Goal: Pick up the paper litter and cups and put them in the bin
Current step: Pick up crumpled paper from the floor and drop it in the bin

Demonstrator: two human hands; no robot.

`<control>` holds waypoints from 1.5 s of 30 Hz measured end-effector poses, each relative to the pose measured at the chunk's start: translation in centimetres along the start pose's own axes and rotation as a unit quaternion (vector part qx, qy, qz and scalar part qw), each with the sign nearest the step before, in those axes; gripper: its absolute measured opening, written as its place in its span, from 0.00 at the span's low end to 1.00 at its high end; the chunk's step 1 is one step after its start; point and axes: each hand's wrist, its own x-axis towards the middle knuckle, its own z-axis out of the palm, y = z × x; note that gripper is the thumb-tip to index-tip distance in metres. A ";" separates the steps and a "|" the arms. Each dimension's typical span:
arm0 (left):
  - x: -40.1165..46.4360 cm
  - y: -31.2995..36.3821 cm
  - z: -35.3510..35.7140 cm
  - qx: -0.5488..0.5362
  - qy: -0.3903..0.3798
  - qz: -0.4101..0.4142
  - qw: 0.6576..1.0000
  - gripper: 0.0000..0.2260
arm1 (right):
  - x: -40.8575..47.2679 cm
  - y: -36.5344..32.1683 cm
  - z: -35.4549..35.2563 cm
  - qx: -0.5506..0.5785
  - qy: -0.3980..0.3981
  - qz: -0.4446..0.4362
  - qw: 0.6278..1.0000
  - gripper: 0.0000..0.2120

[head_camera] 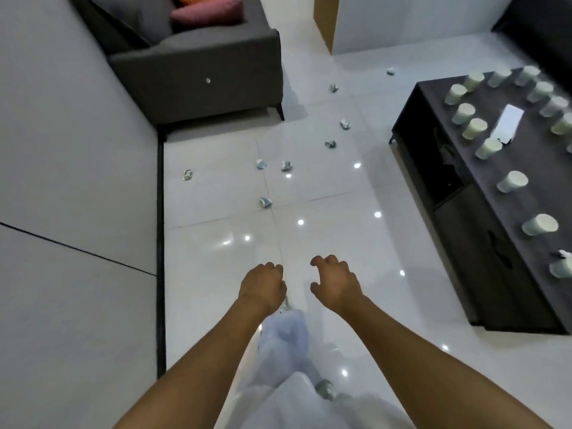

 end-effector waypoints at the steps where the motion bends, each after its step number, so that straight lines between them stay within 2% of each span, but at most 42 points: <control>1: 1.1 -0.6 -0.8 0.002 0.003 -0.002 1.000 0.15 | 1.0 -0.6 -0.5 -0.003 -0.001 -0.003 1.000 0.23; 9: 13.5 -11.1 -9.7 -0.016 0.011 -0.029 0.999 0.14 | 16.7 -10.1 -7.0 0.002 0.000 -0.021 1.000 0.23; 22: 28.5 -25.6 -18.8 -0.052 -0.004 -0.109 0.993 0.15 | 37.3 -21.1 -12.2 -0.005 -0.054 -0.054 0.997 0.22; 32: 40.4 -37.8 -27.6 -0.067 -0.013 -0.167 0.984 0.14 | 54.8 -33.1 -17.9 -0.020 -0.088 -0.078 0.993 0.25; 39: 46.4 -47.0 -30.6 -0.068 -0.044 -0.177 0.981 0.15 | 63.1 -40.1 -17.9 -0.024 -0.110 -0.062 0.992 0.26; 45: 53.0 -55.4 -31.7 -0.061 -0.096 -0.144 0.983 0.15 | 69.7 -45.4 -15.4 0.015 -0.109 0.008 0.994 0.25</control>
